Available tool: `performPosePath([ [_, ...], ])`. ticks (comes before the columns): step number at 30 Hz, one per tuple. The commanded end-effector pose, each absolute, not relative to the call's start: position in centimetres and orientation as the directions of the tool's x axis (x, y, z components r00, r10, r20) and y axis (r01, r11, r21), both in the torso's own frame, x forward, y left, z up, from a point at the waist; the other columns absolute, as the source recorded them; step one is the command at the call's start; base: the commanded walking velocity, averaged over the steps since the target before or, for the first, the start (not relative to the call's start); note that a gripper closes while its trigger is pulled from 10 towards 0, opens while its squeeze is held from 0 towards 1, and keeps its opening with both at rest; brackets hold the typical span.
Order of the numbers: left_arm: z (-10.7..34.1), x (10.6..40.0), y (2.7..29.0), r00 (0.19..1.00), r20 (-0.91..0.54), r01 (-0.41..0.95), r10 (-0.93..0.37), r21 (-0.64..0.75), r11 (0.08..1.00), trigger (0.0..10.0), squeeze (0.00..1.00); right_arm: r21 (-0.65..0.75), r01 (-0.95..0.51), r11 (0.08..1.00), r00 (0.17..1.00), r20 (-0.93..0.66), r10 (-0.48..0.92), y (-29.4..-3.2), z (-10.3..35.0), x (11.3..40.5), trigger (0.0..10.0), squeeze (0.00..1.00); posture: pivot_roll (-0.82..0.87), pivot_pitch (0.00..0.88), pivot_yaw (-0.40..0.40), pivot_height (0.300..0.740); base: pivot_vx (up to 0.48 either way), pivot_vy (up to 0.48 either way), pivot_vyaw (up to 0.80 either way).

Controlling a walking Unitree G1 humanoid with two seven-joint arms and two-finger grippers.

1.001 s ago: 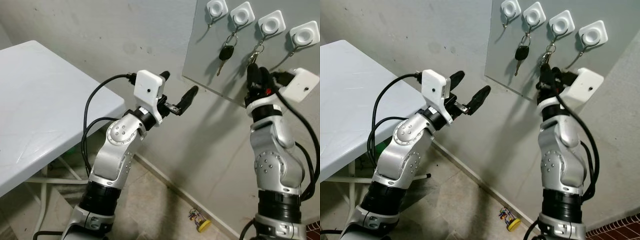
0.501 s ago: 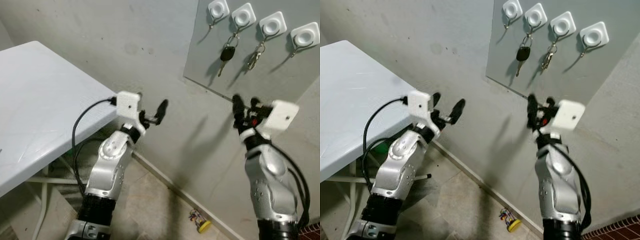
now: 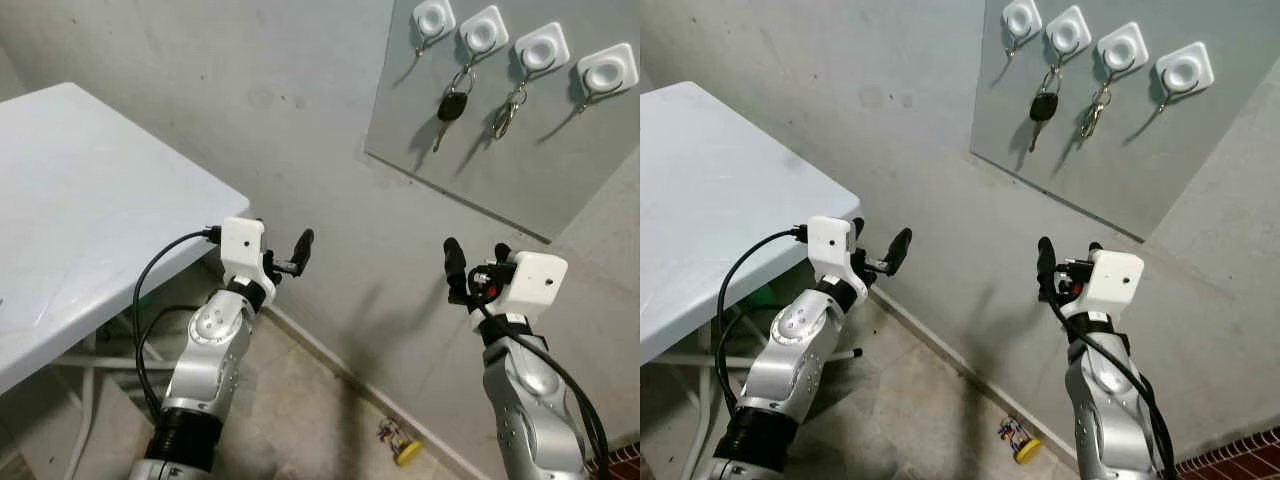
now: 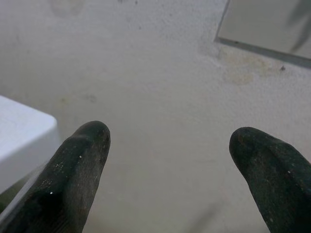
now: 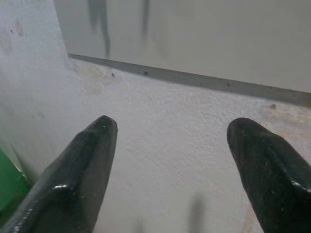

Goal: Hang keys on a hook

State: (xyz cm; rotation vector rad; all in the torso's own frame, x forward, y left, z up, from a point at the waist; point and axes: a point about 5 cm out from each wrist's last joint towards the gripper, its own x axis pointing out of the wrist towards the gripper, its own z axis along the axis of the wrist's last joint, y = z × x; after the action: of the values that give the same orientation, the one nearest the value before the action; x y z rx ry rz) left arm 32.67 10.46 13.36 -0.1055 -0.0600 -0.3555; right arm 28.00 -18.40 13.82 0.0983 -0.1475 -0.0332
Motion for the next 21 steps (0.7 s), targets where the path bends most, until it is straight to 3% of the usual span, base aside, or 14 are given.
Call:
performPosePath([
  [1,13.1,32.6,10.8,0.937,0.076,0.348,-0.341,-0.097,0.933,10.0,0.0,0.085,0.019,0.996,0.986,0.166,-0.033,-18.5,14.1,27.8,10.0,0.47,0.02,0.084,-0.024,0.74,0.0,0.0,0.0],
  [2,13.0,32.6,11.0,0.939,0.08,0.342,-0.336,-0.091,0.935,10.0,0.0,0.091,0.025,0.996,0.986,0.164,-0.04,-18.6,14.0,27.7,10.0,0.0,0.02,0.083,-0.021,0.74,0.0,0.0,0.0],
  [21,11.3,31.4,12.5,0.954,0.102,0.287,-0.28,-0.062,0.956,10.0,0.0,-0.015,0.098,0.995,0.988,0.122,-0.096,-19.6,12.1,25.9,10.0,0.0,0.01,0.094,-0.014,0.74,0.0,0.0,0.0],
])
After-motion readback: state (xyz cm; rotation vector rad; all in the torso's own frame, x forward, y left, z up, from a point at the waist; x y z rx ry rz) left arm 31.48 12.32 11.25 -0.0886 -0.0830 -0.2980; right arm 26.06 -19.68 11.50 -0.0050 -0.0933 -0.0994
